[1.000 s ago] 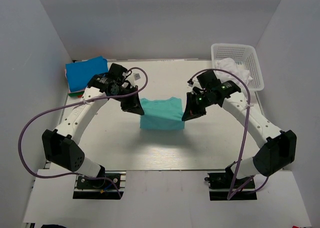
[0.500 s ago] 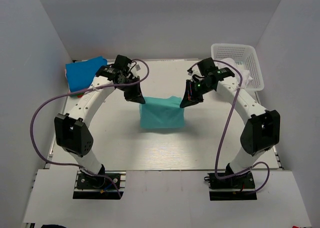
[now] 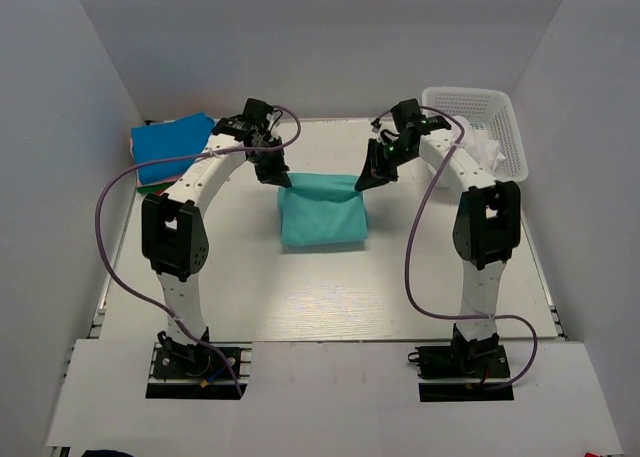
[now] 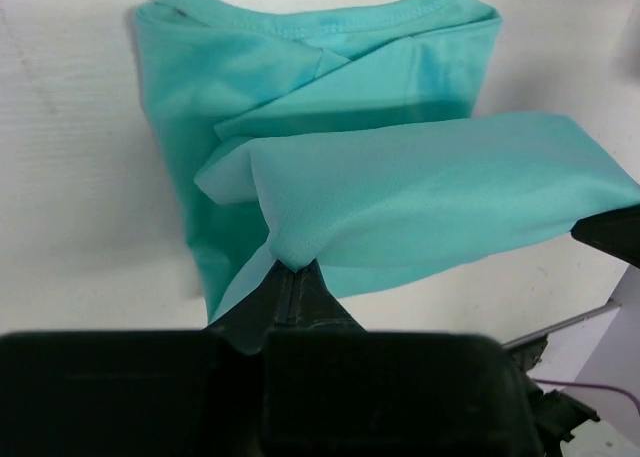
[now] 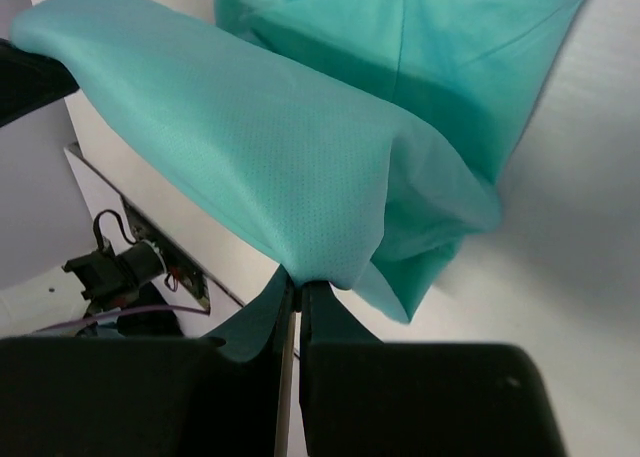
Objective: Fold and stack the t-shirts
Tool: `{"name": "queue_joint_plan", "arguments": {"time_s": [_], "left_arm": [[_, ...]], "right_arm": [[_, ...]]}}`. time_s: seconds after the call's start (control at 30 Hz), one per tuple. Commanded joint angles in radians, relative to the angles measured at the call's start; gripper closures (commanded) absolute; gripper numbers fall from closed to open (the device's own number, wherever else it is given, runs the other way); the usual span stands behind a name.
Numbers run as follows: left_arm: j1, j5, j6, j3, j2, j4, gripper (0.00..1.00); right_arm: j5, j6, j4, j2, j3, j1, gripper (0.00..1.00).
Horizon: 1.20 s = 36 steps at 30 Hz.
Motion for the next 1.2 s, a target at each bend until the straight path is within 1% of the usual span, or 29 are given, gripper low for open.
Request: {"name": "queue_joint_plan", "arguments": {"time_s": [0.0,0.07,0.1,0.13,0.2,0.23,0.3,0.33,0.37,0.4,0.43,0.47,0.5,0.53,0.57,0.6,0.7,0.73,0.8,0.87,0.93,0.97,1.0,1.03,1.07,1.13,1.17], "left_arm": [[0.021,-0.054,-0.019,0.042,0.021,0.066,1.0],[0.031,-0.054,-0.019,0.102,0.062,0.066,1.0],[0.031,-0.054,-0.019,0.123,0.111,0.066,1.0],[0.031,-0.042,-0.019,0.179,0.141,0.066,1.0],[0.04,-0.051,-0.019,0.244,0.187,0.051,1.0],[0.04,-0.051,-0.019,0.26,0.225,0.051,1.0],[0.049,-0.042,-0.03,0.271,0.239,0.051,1.0],[0.049,-0.042,-0.03,0.271,0.251,0.067,1.0],[0.049,-0.042,-0.042,0.26,0.251,0.08,1.0],[0.058,-0.042,-0.042,0.26,0.265,0.08,1.0],[0.058,-0.033,-0.052,0.281,0.285,0.08,0.86],[0.067,-0.033,-0.052,0.3,0.285,0.08,0.81],[0.067,-0.042,-0.061,0.332,0.294,0.08,0.74],[0.067,-0.042,-0.061,0.344,0.294,0.08,0.61],[0.077,-0.042,-0.052,0.372,0.294,0.08,0.06],[0.077,-0.042,-0.052,0.381,0.294,0.08,0.0],[0.077,-0.033,-0.041,0.372,0.268,0.089,0.0],[0.077,-0.033,-0.041,0.34,0.238,0.112,0.0],[0.077,0.007,-0.03,0.298,0.204,0.142,0.0],[0.066,0.059,-0.02,0.24,0.169,0.207,0.0],[0.055,0.07,-0.019,0.226,0.169,0.242,0.0],[0.055,0.11,-0.019,0.226,0.169,0.268,0.0],[0.055,0.137,-0.019,0.226,0.196,0.282,0.0],[0.055,0.177,-0.019,0.226,0.21,0.282,0.0],[0.055,0.177,-0.019,0.238,0.225,0.294,0.0],[0.055,0.188,-0.019,0.249,0.268,0.294,0.0],[0.055,0.188,-0.019,0.249,0.282,0.323,0.0]], "right_arm": [[-0.033,-0.024,-0.001,0.058,0.09,-0.021,1.0],[-0.04,-0.01,0.012,0.113,0.121,-0.029,1.0],[-0.036,-0.002,0.013,0.124,0.142,-0.032,1.0],[-0.036,0.004,0.019,0.159,0.156,-0.037,1.0],[-0.028,0.022,0.035,0.179,0.178,-0.046,1.0],[-0.021,0.029,0.042,0.207,0.194,-0.049,1.0],[-0.014,0.038,0.085,0.224,0.202,-0.049,1.0],[-0.03,0.029,0.114,0.243,0.211,-0.049,0.98],[-0.027,0.038,0.124,0.256,0.213,-0.046,0.91],[-0.025,0.039,0.145,0.264,0.221,-0.046,0.79],[-0.013,0.052,0.154,0.279,0.236,-0.049,0.61],[-0.007,0.053,0.16,0.285,0.242,-0.049,0.56],[0.004,0.061,0.17,0.287,0.248,-0.052,0.51],[0.012,0.065,0.185,0.287,0.25,-0.051,0.4],[0.015,0.075,0.188,0.267,0.25,-0.052,0.1],[0.015,0.073,0.208,0.258,0.248,-0.052,0.1],[0.013,0.076,0.232,0.208,0.218,-0.045,0.1],[0.009,0.076,0.236,0.196,0.207,-0.043,0.1],[-0.001,0.073,0.242,0.156,0.17,-0.04,0.1],[-0.017,0.078,0.248,0.127,0.137,-0.026,0.1],[-0.039,0.093,0.298,0.112,0.107,-0.015,0.1],[-0.051,0.107,0.315,0.107,0.095,-0.003,0.1],[-0.098,0.139,0.387,0.107,0.068,0.008,0.1],[-0.106,0.154,0.413,0.112,0.061,0.012,0.1],[-0.113,0.167,0.485,0.11,0.054,0.018,0.1],[-0.12,0.21,0.534,0.132,0.031,0.029,0.1],[-0.119,0.232,0.585,0.139,0.026,0.031,0.1]]}}
